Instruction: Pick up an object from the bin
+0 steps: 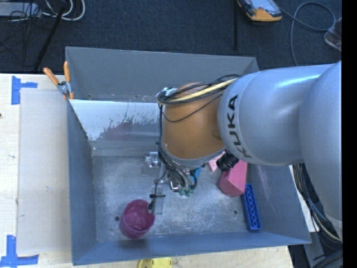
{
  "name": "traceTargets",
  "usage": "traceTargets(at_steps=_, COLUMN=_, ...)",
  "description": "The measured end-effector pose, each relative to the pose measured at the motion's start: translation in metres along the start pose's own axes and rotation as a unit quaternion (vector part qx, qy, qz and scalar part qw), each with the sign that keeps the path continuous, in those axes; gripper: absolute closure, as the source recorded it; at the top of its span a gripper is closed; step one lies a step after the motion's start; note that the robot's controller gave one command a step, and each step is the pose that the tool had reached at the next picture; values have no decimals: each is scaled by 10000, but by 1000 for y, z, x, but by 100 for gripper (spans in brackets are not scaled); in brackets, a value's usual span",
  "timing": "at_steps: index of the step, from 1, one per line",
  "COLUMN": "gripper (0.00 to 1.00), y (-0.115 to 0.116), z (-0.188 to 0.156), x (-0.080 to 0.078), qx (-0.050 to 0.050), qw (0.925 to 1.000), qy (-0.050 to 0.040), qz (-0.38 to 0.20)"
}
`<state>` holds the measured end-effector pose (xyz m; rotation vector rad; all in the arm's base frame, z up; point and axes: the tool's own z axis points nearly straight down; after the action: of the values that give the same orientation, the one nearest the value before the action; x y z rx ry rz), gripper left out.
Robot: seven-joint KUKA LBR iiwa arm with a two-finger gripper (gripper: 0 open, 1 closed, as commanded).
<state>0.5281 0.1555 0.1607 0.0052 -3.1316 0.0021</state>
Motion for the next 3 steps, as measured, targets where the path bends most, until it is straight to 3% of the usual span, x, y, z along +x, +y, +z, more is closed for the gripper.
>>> traceTargets(at_steps=1, gripper=0, y=-1, z=-5, x=-2, qx=-6, qw=10000, qy=-35, qz=23)
traceTargets(at_steps=2, gripper=0, y=38, z=50, x=28, qx=-7, qw=9996, qy=-66, qz=-261)
traceTargets(at_steps=3, gripper=0, y=37, z=93, x=23, qx=-7, qw=9993, qy=-38, qz=-372)
